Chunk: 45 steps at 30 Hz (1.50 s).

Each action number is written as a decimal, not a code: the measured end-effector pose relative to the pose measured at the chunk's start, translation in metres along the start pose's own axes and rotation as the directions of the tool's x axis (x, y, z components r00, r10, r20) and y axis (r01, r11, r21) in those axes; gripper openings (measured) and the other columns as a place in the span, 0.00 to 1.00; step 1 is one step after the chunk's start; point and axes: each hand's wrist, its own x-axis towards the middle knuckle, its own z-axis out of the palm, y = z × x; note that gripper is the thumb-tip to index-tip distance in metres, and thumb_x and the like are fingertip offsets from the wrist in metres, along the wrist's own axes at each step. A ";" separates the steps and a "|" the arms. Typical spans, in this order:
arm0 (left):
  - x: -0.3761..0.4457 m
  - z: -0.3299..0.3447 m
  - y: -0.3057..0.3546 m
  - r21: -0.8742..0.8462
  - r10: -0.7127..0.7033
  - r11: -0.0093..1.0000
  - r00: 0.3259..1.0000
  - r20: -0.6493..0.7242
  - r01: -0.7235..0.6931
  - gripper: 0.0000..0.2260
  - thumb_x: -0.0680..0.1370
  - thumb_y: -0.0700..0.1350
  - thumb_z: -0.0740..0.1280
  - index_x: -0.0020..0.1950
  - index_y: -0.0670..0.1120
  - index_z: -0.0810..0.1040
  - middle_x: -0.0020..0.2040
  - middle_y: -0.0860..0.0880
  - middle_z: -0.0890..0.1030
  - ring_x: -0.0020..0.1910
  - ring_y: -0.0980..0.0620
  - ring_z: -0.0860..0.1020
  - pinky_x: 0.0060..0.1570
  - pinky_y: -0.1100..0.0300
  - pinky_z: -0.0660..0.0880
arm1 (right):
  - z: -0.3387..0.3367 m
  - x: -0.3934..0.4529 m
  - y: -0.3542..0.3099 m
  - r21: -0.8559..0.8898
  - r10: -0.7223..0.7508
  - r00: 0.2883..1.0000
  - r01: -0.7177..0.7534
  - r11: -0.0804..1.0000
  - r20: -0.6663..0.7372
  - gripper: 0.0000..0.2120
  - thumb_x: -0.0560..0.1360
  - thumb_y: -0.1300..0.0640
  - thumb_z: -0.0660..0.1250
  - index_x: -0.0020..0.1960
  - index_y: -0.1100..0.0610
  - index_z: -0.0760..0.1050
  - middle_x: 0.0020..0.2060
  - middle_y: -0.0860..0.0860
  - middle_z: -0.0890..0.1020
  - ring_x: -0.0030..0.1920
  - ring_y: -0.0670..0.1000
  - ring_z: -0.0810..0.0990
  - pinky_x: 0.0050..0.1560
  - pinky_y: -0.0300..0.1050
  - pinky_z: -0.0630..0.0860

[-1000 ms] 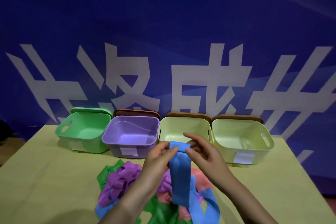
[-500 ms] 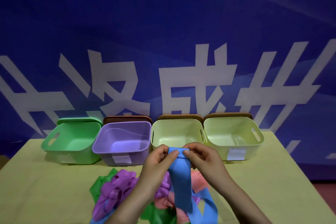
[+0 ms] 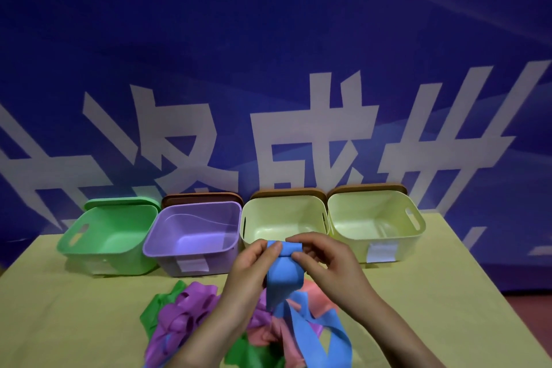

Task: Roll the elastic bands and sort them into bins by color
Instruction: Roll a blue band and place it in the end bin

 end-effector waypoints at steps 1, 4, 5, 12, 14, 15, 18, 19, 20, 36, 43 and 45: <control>0.000 0.000 0.001 -0.003 0.003 1.000 1.000 0.014 -0.003 0.09 0.72 0.45 0.73 0.44 0.40 0.78 0.42 0.40 0.78 0.44 0.46 0.75 0.48 0.50 0.69 | 0.000 0.000 0.000 -0.014 -0.004 1.000 0.004 1.000 0.003 0.10 0.71 0.56 0.67 0.52 0.51 0.81 0.41 0.47 0.82 0.39 0.45 0.77 0.43 0.34 0.73; -0.001 0.000 0.005 -0.033 0.021 0.999 0.999 0.049 -0.019 0.19 0.69 0.47 0.73 0.47 0.33 0.74 0.43 0.39 0.76 0.45 0.46 0.73 0.45 0.52 0.69 | -0.004 0.000 0.000 -0.039 -0.021 1.000 0.021 0.999 0.014 0.10 0.72 0.57 0.67 0.52 0.51 0.81 0.43 0.48 0.82 0.40 0.46 0.77 0.43 0.34 0.74; -0.001 0.001 0.005 -0.043 0.033 0.999 0.998 0.052 -0.031 0.22 0.68 0.48 0.73 0.48 0.30 0.72 0.43 0.39 0.75 0.44 0.45 0.72 0.44 0.54 0.69 | -0.004 -0.001 0.001 -0.027 -0.022 1.000 0.022 0.999 0.014 0.09 0.73 0.58 0.68 0.52 0.50 0.80 0.43 0.48 0.82 0.40 0.46 0.77 0.44 0.35 0.74; -0.005 0.005 0.008 0.096 0.204 0.974 0.979 0.030 -0.206 0.20 0.67 0.54 0.71 0.37 0.41 0.66 0.36 0.44 0.67 0.38 0.50 0.65 0.37 0.55 0.62 | 0.003 -0.002 -0.004 0.257 0.128 0.991 -0.134 0.957 0.039 0.03 0.75 0.65 0.68 0.47 0.60 0.80 0.37 0.55 0.79 0.36 0.44 0.76 0.39 0.34 0.73; -0.009 0.009 0.010 0.140 0.245 0.958 0.968 0.051 -0.250 0.19 0.66 0.54 0.70 0.38 0.41 0.67 0.35 0.45 0.66 0.36 0.52 0.65 0.35 0.59 0.63 | 0.004 -0.002 -0.004 0.310 0.152 0.988 -0.151 0.939 0.021 0.04 0.74 0.62 0.70 0.41 0.61 0.78 0.33 0.52 0.76 0.34 0.46 0.74 0.36 0.35 0.70; -0.011 0.009 0.010 0.149 0.259 0.953 0.964 0.055 -0.264 0.20 0.66 0.54 0.70 0.38 0.39 0.68 0.35 0.44 0.66 0.36 0.53 0.66 0.34 0.62 0.64 | 0.005 -0.003 -0.004 0.347 0.168 0.986 -0.164 0.924 0.017 0.06 0.72 0.59 0.70 0.39 0.61 0.76 0.31 0.51 0.75 0.33 0.46 0.72 0.34 0.35 0.69; -0.012 0.009 0.010 0.122 0.246 0.961 0.969 0.023 -0.247 0.16 0.72 0.44 0.72 0.41 0.34 0.69 0.36 0.43 0.70 0.36 0.52 0.68 0.33 0.65 0.65 | 0.009 -0.005 -0.006 0.465 0.201 0.980 -0.180 0.867 0.004 0.09 0.68 0.56 0.69 0.37 0.61 0.73 0.29 0.51 0.72 0.31 0.47 0.69 0.31 0.36 0.66; -0.013 0.010 0.009 0.083 0.209 0.975 0.978 0.003 -0.208 0.11 0.75 0.41 0.70 0.42 0.35 0.71 0.37 0.42 0.72 0.37 0.50 0.69 0.33 0.63 0.67 | 0.011 -0.005 -0.006 0.481 0.201 0.980 -0.172 0.860 -0.008 0.09 0.68 0.56 0.69 0.38 0.61 0.73 0.29 0.52 0.72 0.31 0.47 0.69 0.30 0.36 0.65; -0.014 0.010 0.009 0.030 0.151 0.988 0.988 -0.016 -0.150 0.07 0.76 0.40 0.67 0.44 0.37 0.73 0.38 0.42 0.74 0.39 0.49 0.71 0.35 0.60 0.68 | 0.013 -0.005 -0.006 0.483 0.191 0.981 -0.156 0.862 -0.024 0.09 0.68 0.56 0.68 0.38 0.62 0.73 0.29 0.52 0.71 0.30 0.47 0.69 0.30 0.36 0.65; -0.019 -0.007 0.014 -0.177 -0.070 0.981 0.997 0.030 0.075 0.16 0.69 0.43 0.69 0.52 0.34 0.81 0.49 0.34 0.80 0.49 0.42 0.77 0.52 0.50 0.71 | 0.020 -0.002 -0.006 0.093 -0.099 0.990 0.109 0.990 -0.105 0.08 0.69 0.49 0.68 0.46 0.47 0.82 0.37 0.45 0.81 0.36 0.45 0.76 0.38 0.35 0.70; -0.020 -0.008 0.020 -0.276 -0.123 0.952 0.991 0.054 0.134 0.14 0.77 0.41 0.59 0.45 0.35 0.82 0.43 0.39 0.82 0.41 0.46 0.79 0.42 0.55 0.73 | 0.007 0.008 -0.005 -0.214 -0.353 0.935 0.352 0.911 0.038 0.08 0.75 0.54 0.64 0.51 0.49 0.80 0.40 0.42 0.79 0.41 0.41 0.77 0.43 0.36 0.74; -0.020 -0.006 0.022 -0.239 -0.099 0.965 0.994 0.043 0.106 0.16 0.77 0.46 0.62 0.49 0.34 0.81 0.44 0.39 0.82 0.43 0.47 0.80 0.43 0.56 0.75 | 0.006 0.010 -0.006 -0.212 -0.376 0.926 0.376 0.902 0.041 0.08 0.75 0.55 0.65 0.52 0.49 0.80 0.41 0.42 0.79 0.42 0.40 0.77 0.44 0.34 0.73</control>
